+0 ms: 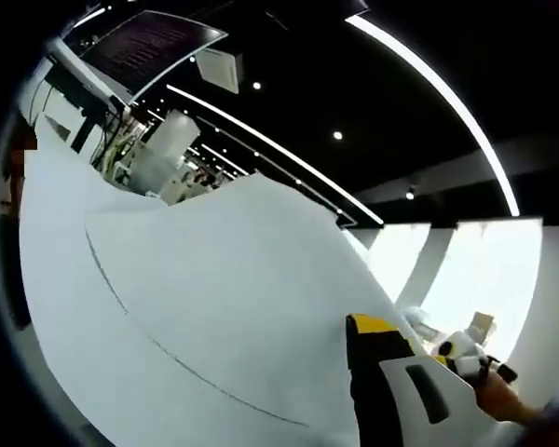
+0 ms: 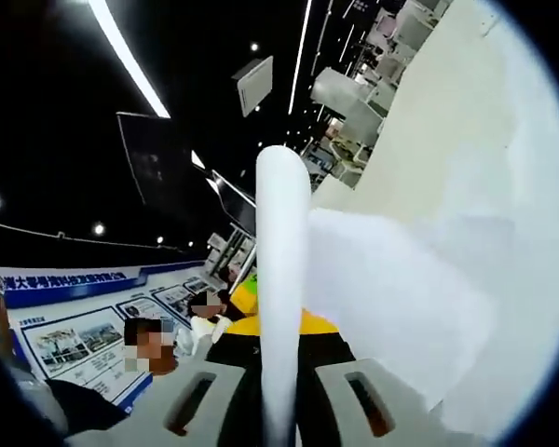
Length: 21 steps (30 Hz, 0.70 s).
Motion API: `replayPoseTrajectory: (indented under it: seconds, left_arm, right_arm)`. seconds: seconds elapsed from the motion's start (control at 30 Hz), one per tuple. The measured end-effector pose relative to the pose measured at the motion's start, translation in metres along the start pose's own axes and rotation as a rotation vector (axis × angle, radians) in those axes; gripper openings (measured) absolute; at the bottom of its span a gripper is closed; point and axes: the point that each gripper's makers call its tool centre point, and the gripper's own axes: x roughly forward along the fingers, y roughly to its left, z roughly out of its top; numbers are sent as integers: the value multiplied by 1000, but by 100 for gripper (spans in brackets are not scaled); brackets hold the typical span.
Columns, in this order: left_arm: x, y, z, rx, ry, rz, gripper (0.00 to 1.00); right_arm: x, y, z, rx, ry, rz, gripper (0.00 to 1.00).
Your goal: Organize the stack of printing papers by aligning and flattening the scattered papers on the table
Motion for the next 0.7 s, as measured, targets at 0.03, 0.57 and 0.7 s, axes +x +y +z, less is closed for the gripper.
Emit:
replayPoseTrajectory:
  seconds: [0.03, 0.57, 0.7]
  left_arm:
    - [0, 0, 0, -1, -1, 0, 42]
    - [-1, 0, 4, 1, -26, 0, 40]
    - [-1, -1, 4, -1, -24, -2, 40]
  right_arm:
    - [0, 0, -1, -3, 4, 0, 1]
    - [6, 8, -24, -69, 94, 5, 1]
    - [6, 7, -27, -62, 105, 10, 1]
